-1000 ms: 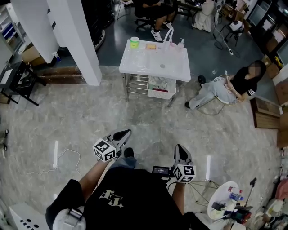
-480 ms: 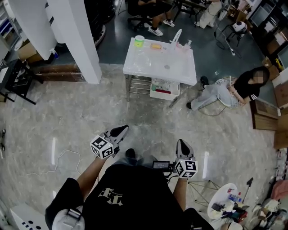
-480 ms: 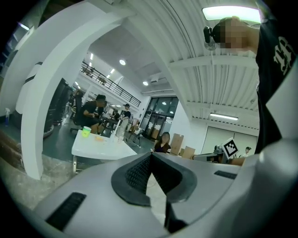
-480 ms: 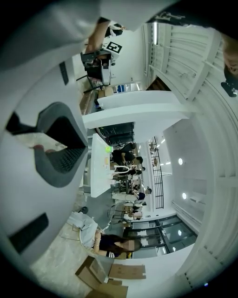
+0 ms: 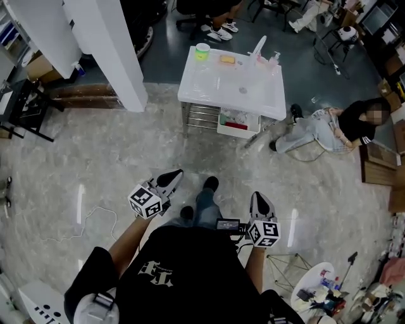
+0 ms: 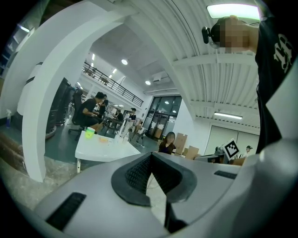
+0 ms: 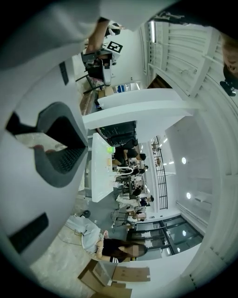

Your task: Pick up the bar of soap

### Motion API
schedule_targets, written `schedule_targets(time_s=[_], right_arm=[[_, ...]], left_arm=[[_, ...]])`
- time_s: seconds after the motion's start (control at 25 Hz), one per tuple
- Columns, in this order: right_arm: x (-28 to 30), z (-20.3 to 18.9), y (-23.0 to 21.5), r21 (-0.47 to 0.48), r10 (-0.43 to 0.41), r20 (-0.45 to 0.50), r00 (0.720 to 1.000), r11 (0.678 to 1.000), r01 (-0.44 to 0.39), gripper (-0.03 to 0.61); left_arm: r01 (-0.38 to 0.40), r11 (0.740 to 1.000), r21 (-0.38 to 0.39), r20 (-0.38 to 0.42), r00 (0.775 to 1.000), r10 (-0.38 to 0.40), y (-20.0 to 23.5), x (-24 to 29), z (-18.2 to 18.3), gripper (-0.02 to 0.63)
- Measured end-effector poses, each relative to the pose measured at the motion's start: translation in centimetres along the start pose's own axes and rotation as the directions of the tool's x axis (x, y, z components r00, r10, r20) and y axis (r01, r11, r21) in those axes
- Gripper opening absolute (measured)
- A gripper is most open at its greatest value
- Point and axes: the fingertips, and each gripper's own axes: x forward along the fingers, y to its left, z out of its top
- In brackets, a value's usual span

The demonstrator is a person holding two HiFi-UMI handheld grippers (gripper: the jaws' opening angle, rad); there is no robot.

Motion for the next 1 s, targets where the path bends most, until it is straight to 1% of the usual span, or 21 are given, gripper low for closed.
schedule_targets(time_s=[0.16,0.32,0.52,0.8,1.0], right_arm=[[3.5,1.4,-1.3,0.039,0.025,0.026,0.999,0.999,-0.026,0.005],[7.6,3.5,-3.0,0.014,0.045,0.027,0.999,0.999,-0.046,0.005],[11.5,6.6,-5.8,0.026,0.046,0.046,0.998,0.999,-0.047,0.005],[14.5,9.3,-10.5,0.07,0.026,0.103,0.994,0.997,-0.034,0.005],[15.5,10.7,-14.3,0.086,0.02,0.121,0.992,0.996,-0.031,0.005]], left_arm=[[-0.018,1.0,0.009,-0.002,1.0,0.018,2.2,2.3,0.9,0.008],[-0.036,0.999,0.014,-0.001,0.999,0.036,4.6,5.4,2.6,0.008],[-0.042,0.999,0.027,-0.004,0.999,0.043,7.1,9.5,4.8,0.008],[-0.037,0.996,0.08,-0.027,0.999,0.039,8.6,14.9,7.5,0.008],[-0.037,0.995,0.093,-0.03,0.999,0.039,8.7,19.1,9.0,0.008]])
